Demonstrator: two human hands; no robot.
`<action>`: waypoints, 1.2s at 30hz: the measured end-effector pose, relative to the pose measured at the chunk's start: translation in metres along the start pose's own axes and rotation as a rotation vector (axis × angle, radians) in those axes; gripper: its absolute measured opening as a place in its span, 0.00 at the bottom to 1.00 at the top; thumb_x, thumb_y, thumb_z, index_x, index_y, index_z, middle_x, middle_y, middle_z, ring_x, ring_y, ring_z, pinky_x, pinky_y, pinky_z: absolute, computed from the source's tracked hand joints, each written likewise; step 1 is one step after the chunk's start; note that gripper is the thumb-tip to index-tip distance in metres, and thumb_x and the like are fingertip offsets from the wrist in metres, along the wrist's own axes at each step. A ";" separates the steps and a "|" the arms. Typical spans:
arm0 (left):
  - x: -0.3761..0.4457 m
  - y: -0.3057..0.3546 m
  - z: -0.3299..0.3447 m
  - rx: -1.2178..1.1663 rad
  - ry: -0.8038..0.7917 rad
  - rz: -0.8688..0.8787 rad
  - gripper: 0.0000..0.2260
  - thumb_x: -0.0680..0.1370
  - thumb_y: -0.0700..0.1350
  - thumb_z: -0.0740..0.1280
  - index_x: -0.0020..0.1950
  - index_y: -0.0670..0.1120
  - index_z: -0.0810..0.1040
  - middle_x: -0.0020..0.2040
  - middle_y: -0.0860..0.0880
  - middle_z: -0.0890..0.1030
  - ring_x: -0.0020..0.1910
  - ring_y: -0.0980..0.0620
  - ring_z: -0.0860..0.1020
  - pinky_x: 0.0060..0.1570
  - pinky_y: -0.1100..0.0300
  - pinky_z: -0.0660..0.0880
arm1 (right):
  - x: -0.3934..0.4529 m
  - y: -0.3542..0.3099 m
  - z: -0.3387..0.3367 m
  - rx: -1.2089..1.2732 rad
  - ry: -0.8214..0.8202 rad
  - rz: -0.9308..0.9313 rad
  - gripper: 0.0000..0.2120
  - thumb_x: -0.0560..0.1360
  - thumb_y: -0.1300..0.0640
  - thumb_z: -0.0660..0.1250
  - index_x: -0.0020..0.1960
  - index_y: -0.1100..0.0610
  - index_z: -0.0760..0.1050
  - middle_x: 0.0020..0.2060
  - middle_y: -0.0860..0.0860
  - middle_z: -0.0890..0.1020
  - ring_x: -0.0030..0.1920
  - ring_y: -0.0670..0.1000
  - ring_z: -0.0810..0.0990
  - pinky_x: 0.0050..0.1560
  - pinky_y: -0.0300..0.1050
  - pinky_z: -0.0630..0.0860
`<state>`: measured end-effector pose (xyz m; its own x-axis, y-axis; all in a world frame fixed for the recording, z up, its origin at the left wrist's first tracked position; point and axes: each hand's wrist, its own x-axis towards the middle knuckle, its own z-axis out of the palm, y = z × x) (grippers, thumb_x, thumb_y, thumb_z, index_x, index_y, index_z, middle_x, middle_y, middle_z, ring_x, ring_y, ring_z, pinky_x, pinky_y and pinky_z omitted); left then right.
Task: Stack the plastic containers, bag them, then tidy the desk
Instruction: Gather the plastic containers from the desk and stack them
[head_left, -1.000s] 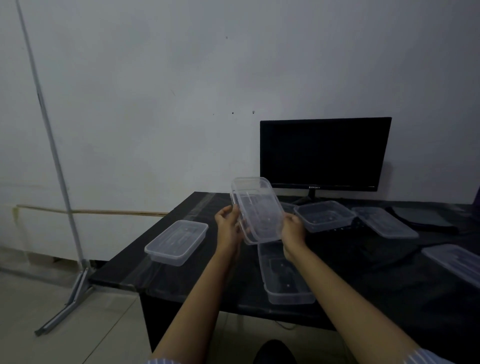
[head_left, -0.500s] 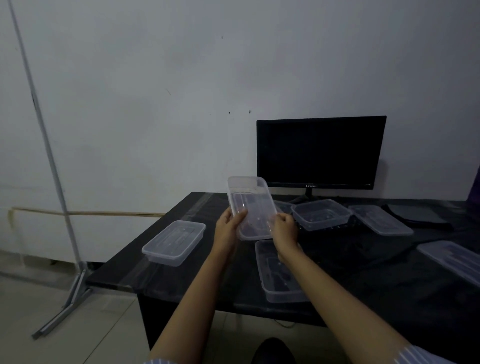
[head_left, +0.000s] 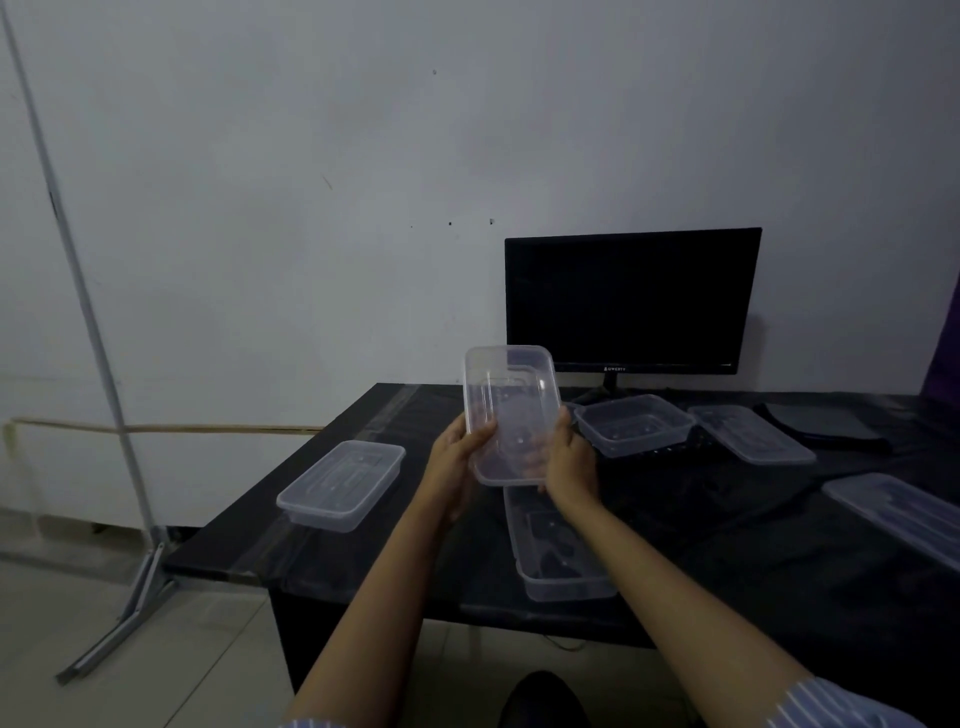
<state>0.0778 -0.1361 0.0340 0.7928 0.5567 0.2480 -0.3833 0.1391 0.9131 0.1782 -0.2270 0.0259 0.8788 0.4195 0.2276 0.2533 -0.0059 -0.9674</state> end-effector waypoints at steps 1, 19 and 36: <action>0.002 0.002 0.000 0.031 0.026 -0.029 0.14 0.79 0.40 0.63 0.65 0.41 0.74 0.57 0.41 0.82 0.53 0.44 0.83 0.46 0.54 0.81 | -0.001 0.001 0.000 -0.005 -0.004 -0.012 0.32 0.83 0.42 0.44 0.56 0.64 0.78 0.48 0.62 0.84 0.47 0.59 0.83 0.50 0.57 0.81; 0.014 0.024 -0.006 0.783 0.341 0.078 0.19 0.82 0.58 0.53 0.69 0.52 0.72 0.58 0.47 0.78 0.52 0.53 0.77 0.41 0.70 0.70 | 0.008 -0.035 0.000 0.026 -0.264 0.103 0.41 0.71 0.25 0.53 0.51 0.62 0.81 0.44 0.59 0.85 0.44 0.58 0.86 0.49 0.56 0.83; 0.009 0.050 0.001 0.662 0.365 -0.103 0.28 0.61 0.71 0.71 0.42 0.47 0.82 0.41 0.50 0.83 0.45 0.50 0.81 0.52 0.54 0.79 | 0.004 -0.035 0.009 0.038 -0.315 0.230 0.34 0.72 0.29 0.59 0.44 0.60 0.82 0.38 0.60 0.86 0.38 0.61 0.86 0.43 0.59 0.83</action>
<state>0.0660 -0.1245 0.0823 0.5583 0.8188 0.1334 0.1395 -0.2512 0.9578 0.1692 -0.2168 0.0601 0.7421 0.6693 -0.0358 0.0437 -0.1016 -0.9939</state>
